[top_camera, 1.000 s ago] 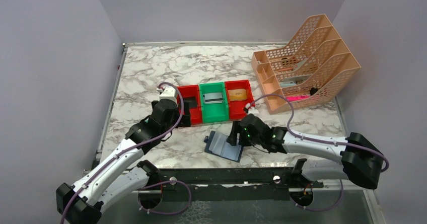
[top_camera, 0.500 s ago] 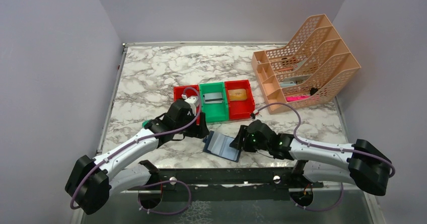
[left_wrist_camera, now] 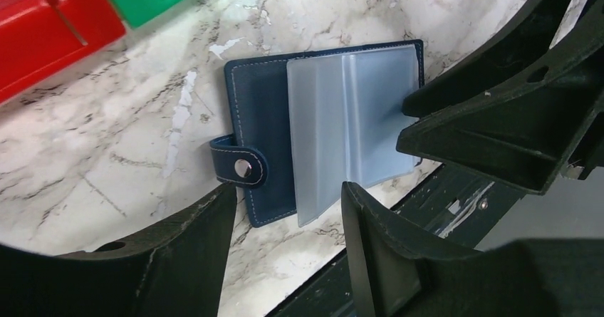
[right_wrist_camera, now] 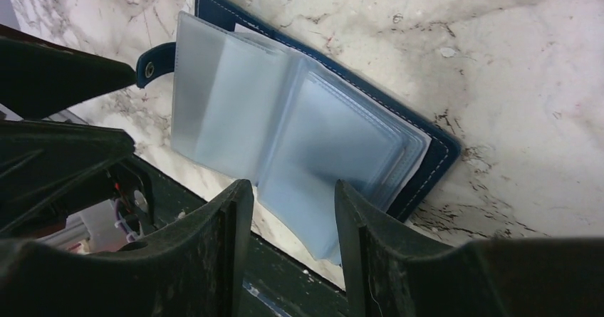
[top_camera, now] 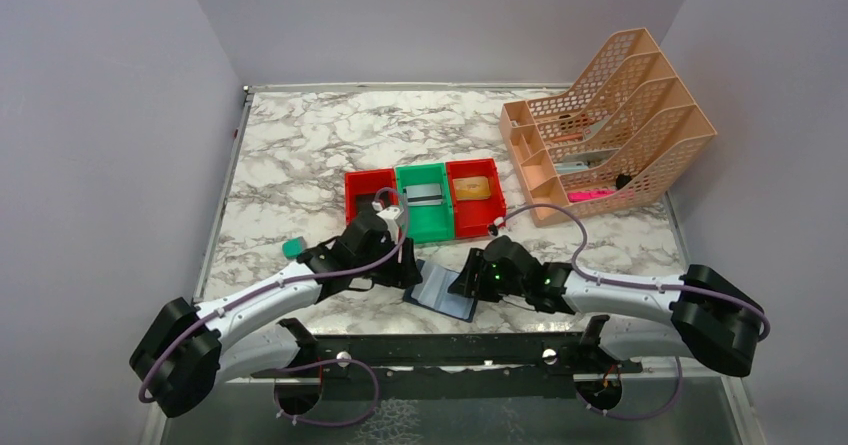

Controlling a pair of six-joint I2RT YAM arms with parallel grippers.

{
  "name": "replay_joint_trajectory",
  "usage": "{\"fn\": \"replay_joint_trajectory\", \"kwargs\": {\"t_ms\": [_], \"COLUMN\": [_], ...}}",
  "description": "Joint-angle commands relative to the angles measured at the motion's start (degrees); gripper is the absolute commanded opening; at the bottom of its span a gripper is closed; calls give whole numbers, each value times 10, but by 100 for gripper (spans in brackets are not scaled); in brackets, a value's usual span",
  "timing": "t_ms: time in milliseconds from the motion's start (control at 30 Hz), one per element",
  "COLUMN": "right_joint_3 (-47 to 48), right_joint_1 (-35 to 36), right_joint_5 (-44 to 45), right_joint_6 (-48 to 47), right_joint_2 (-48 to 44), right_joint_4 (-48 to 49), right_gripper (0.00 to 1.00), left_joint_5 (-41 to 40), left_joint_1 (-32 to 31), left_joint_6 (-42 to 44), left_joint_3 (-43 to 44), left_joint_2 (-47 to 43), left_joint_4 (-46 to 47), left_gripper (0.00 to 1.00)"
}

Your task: Take the credit cards out of the card holder

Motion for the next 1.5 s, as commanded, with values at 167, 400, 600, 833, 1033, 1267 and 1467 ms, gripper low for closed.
{"fn": "replay_joint_trajectory", "kwargs": {"t_ms": [167,400,600,833,1033,1267,1467], "right_joint_3": [37,60,43,24,35,32,45], "right_joint_1": [2,3,2,2,2,2,2], "right_joint_5": [9,35,30,-5,-6,-25,-34], "right_joint_6": [-10,-35,-16,1,5,4,3], "right_joint_2": [10,-29,-30,0,26,23,18], "right_joint_4": [-44,-104,-105,-48,-58,-15,17], "right_gripper": [51,53,54,53,53,53,53], "left_joint_5": [7,-5,-2,3,1,1,-3], "left_joint_1": [-29,-40,-40,-41,-42,-48,-54], "left_joint_6": [-28,-46,-53,-55,-59,-61,-64], "left_joint_3": [-23,-35,-44,-49,-52,-51,-53], "left_joint_2": [52,50,44,45,46,48,51], "left_joint_4": [70,80,87,87,88,89,89], "left_gripper": [42,29,21,13,7,1,0]}}
